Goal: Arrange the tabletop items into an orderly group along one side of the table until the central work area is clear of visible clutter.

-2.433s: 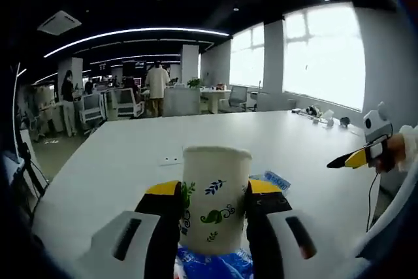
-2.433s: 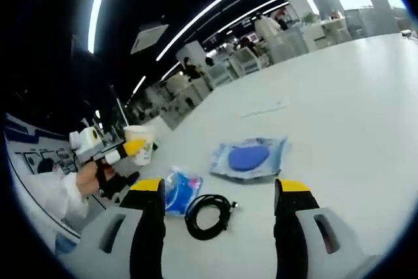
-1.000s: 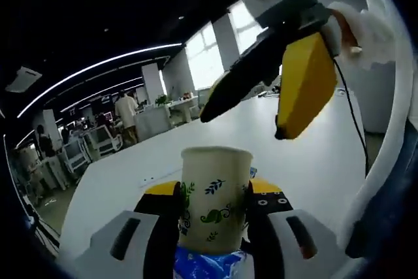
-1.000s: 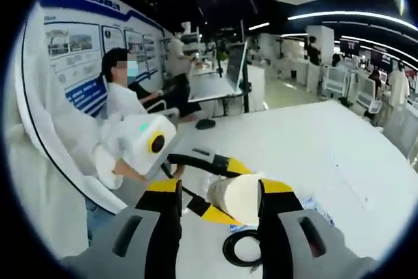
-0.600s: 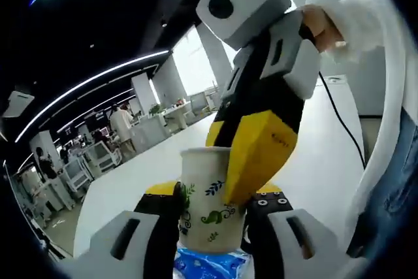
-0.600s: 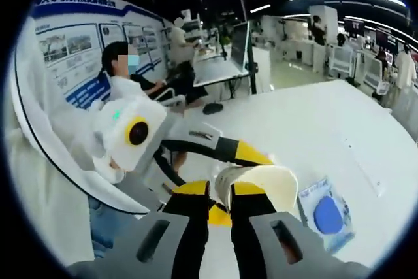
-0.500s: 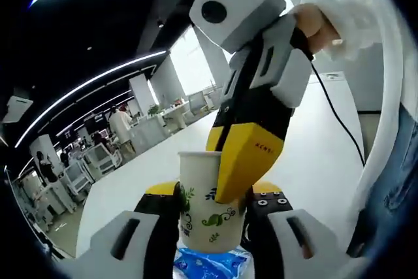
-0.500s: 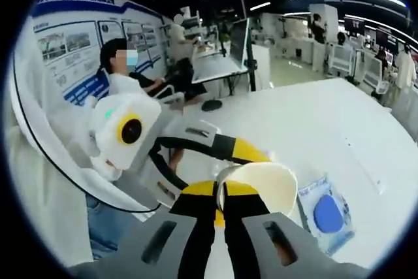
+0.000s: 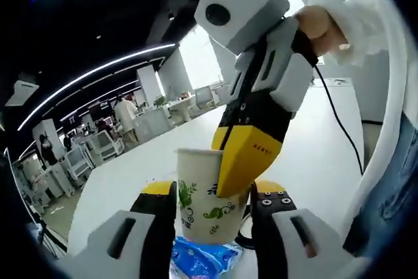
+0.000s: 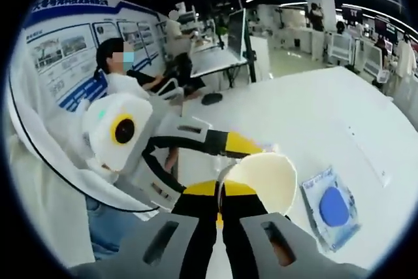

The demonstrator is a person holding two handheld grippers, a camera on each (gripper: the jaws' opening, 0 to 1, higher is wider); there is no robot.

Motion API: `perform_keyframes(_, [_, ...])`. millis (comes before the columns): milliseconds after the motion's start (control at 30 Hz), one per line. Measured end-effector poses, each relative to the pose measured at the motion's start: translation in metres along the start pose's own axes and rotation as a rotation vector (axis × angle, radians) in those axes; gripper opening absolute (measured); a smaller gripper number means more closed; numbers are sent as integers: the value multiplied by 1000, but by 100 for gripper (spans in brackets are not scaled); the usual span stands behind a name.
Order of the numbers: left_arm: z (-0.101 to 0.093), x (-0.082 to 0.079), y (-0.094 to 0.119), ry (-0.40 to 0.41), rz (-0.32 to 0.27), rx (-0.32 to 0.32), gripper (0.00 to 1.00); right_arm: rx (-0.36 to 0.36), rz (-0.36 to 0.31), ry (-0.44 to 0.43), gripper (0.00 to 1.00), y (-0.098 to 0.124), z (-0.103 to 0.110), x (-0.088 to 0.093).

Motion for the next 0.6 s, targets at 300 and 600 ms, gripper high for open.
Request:
perform_keyframes(300, [15,24,26,144,-3,-94,80,16,18,8,0,-8,-9,3])
perform_keyframes(600, [18,60,62,207,51,-168,85,42,46,2,0,-17,-24,7])
Point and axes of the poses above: the point that each gripper's makers call its tool centre point, and the gripper's own axes: y roughly backward along the fingers, z roughly to its left, x roughly out of its underside, the point moved 2 cm from there along y, roughly backward along the fingers, and after that the axes turned 13 degrees about x, right-handed, at the moved point
